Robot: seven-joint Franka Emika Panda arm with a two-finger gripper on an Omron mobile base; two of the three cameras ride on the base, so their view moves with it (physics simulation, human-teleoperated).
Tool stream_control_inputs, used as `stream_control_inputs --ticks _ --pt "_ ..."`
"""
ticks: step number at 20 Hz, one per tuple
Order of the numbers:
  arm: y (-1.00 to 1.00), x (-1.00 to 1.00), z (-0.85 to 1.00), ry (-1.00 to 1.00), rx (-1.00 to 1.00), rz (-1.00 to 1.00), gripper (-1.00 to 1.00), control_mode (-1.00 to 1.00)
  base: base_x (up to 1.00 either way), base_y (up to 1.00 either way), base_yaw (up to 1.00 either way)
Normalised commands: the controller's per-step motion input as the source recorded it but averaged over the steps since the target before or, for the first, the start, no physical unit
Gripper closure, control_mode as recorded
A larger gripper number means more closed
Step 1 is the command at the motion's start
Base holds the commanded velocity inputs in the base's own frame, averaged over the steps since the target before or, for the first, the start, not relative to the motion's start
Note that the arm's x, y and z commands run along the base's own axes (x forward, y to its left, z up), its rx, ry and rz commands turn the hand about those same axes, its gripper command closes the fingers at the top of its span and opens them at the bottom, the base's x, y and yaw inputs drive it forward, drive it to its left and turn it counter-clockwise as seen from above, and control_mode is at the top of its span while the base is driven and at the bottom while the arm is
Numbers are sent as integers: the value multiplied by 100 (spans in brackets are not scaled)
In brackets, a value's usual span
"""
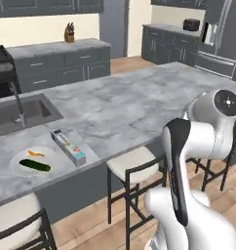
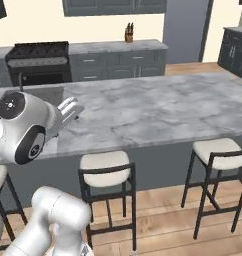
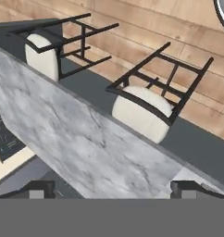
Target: Retrieve the tupperware and aluminum foil from the cabinet and place them on the dining counter near the plate with cucumber and shrimp to prepare for storing leftovers.
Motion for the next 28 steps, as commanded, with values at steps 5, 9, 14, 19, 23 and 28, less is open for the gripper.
stream_control_inputs --ticks 5,9,14,19,23,28 --pt "0 0 0 0 0 0 -100 100 4 -60 -79" --pt "0 0 0 0 0 0 -100 100 8 -67 -77" --pt "0 0 0 0 0 0 -100 100 34 -77 -68" --pt "0 0 0 0 0 0 -100 100 72 -63 -57" --pt "0 0 0 0 0 0 -100 100 100 -22 -35" --pt "0 0 0 0 0 0 -100 100 100 -12 -19"
